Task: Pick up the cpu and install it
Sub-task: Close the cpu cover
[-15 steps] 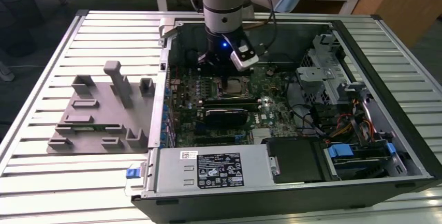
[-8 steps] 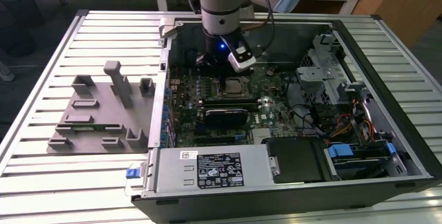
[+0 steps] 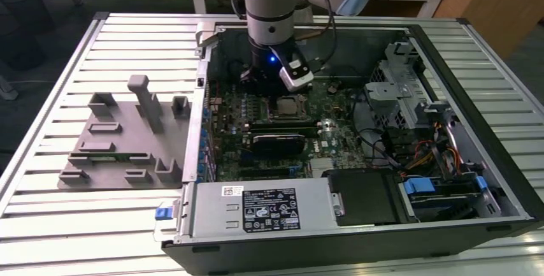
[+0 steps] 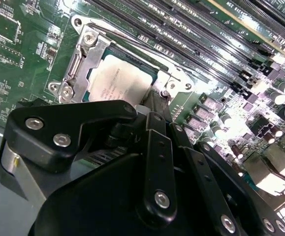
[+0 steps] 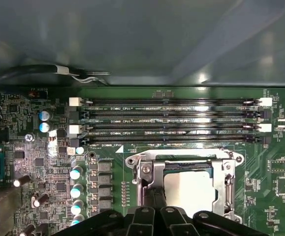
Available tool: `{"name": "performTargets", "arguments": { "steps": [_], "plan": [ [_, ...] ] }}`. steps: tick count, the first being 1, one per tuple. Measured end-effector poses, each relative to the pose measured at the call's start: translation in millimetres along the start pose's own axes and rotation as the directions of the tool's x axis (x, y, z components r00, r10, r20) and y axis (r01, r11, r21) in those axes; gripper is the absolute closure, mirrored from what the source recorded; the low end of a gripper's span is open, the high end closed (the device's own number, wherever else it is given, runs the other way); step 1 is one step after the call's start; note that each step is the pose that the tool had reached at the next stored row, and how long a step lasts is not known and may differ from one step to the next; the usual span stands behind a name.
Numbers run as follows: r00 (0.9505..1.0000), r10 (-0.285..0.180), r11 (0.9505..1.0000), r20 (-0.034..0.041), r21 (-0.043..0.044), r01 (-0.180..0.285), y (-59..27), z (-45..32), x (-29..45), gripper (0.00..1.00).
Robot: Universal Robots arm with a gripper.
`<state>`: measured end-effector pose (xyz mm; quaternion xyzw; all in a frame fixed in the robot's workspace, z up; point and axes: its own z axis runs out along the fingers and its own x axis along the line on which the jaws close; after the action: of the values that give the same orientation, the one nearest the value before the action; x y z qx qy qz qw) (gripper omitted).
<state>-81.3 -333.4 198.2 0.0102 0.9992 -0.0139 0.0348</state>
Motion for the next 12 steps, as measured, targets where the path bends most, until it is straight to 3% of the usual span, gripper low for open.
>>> {"name": "performTargets", "arguments": {
  "steps": [12],
  "plan": [
    [1.0000,0.000,1.0000,0.0002,-0.0002,0.000,0.1,0.5,-2.6,0.89]
  ]
}}
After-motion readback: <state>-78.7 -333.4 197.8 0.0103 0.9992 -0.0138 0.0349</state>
